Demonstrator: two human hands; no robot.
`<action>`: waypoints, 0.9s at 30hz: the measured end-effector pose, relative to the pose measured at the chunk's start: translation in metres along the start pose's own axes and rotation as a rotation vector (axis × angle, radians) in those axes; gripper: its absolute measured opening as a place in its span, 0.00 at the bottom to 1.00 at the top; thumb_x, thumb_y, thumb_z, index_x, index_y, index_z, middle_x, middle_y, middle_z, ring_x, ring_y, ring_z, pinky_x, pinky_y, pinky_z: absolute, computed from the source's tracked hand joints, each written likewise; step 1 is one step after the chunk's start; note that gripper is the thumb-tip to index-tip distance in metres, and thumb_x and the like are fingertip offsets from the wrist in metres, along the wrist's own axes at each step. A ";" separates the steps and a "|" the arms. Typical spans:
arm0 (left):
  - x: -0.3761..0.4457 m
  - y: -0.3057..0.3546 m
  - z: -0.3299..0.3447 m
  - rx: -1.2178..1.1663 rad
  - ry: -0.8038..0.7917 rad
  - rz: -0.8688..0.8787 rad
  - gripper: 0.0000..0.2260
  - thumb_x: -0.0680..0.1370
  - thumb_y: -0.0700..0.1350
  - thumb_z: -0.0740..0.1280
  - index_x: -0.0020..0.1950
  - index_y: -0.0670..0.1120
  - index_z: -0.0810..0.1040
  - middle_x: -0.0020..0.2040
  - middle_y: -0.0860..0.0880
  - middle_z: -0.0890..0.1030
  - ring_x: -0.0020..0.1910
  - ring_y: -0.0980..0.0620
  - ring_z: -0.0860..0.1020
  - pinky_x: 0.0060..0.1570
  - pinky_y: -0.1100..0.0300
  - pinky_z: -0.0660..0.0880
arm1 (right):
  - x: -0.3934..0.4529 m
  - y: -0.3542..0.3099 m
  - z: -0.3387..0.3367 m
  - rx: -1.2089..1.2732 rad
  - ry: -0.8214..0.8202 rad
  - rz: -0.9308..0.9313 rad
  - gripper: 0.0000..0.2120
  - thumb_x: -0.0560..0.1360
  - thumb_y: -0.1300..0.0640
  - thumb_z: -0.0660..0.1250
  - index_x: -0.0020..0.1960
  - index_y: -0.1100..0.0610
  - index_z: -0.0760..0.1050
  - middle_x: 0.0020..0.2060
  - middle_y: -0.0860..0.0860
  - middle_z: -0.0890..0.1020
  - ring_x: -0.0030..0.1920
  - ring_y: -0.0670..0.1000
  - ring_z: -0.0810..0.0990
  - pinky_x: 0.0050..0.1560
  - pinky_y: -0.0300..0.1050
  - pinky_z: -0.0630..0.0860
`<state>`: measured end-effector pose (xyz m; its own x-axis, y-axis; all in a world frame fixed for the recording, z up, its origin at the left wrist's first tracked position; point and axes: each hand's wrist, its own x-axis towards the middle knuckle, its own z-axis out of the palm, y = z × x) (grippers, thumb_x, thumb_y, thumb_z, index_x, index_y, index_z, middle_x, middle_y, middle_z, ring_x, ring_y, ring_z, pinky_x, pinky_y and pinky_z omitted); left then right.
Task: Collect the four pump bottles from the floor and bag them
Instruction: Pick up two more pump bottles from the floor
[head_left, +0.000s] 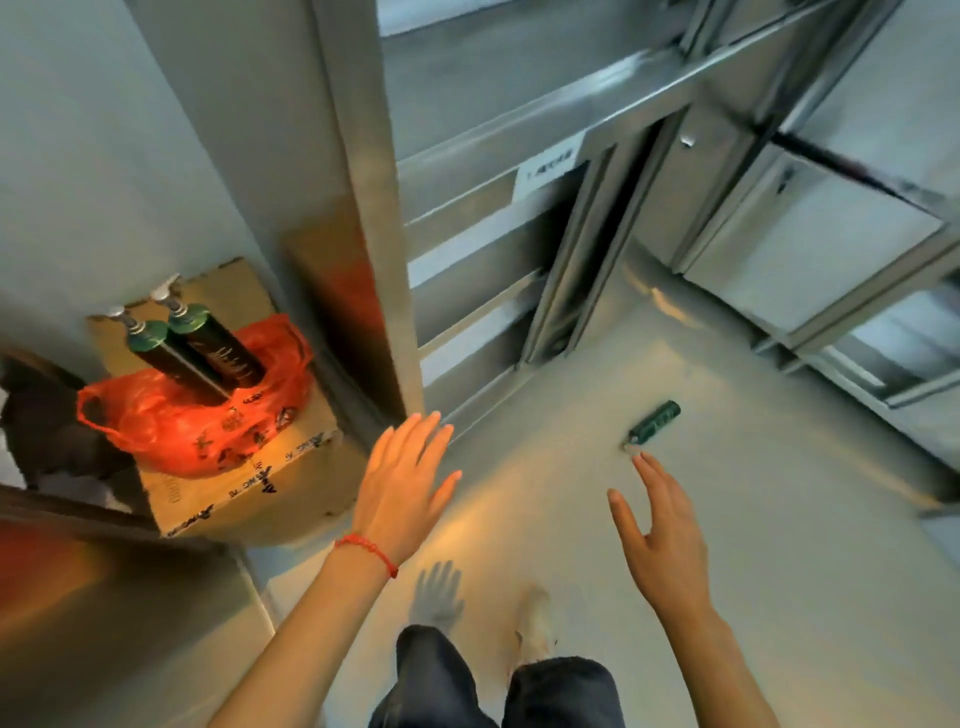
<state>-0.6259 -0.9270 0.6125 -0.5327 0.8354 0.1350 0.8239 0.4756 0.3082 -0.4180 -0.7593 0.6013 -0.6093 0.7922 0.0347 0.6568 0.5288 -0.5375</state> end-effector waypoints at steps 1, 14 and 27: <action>0.008 0.012 0.003 -0.006 -0.010 0.039 0.21 0.73 0.50 0.62 0.60 0.39 0.75 0.60 0.39 0.77 0.60 0.38 0.75 0.57 0.37 0.69 | -0.004 0.012 -0.009 -0.001 0.027 0.034 0.24 0.75 0.47 0.60 0.68 0.54 0.66 0.68 0.54 0.71 0.68 0.53 0.68 0.63 0.44 0.61; 0.114 0.246 0.068 -0.105 -0.098 0.389 0.21 0.73 0.50 0.60 0.59 0.36 0.75 0.60 0.35 0.76 0.60 0.34 0.73 0.58 0.36 0.70 | -0.024 0.189 -0.145 -0.009 0.301 0.311 0.22 0.75 0.52 0.64 0.67 0.55 0.68 0.68 0.53 0.71 0.68 0.53 0.67 0.62 0.42 0.61; 0.218 0.379 0.130 -0.124 -0.188 0.387 0.27 0.77 0.57 0.50 0.61 0.39 0.74 0.61 0.38 0.76 0.61 0.38 0.73 0.60 0.40 0.68 | 0.061 0.318 -0.230 -0.024 0.313 0.358 0.22 0.76 0.48 0.62 0.68 0.52 0.66 0.69 0.51 0.70 0.69 0.50 0.65 0.61 0.40 0.61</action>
<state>-0.4047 -0.5290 0.6361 -0.1356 0.9865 0.0923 0.9200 0.0908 0.3813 -0.1438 -0.4726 0.6264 -0.1816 0.9777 0.1051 0.8132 0.2094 -0.5429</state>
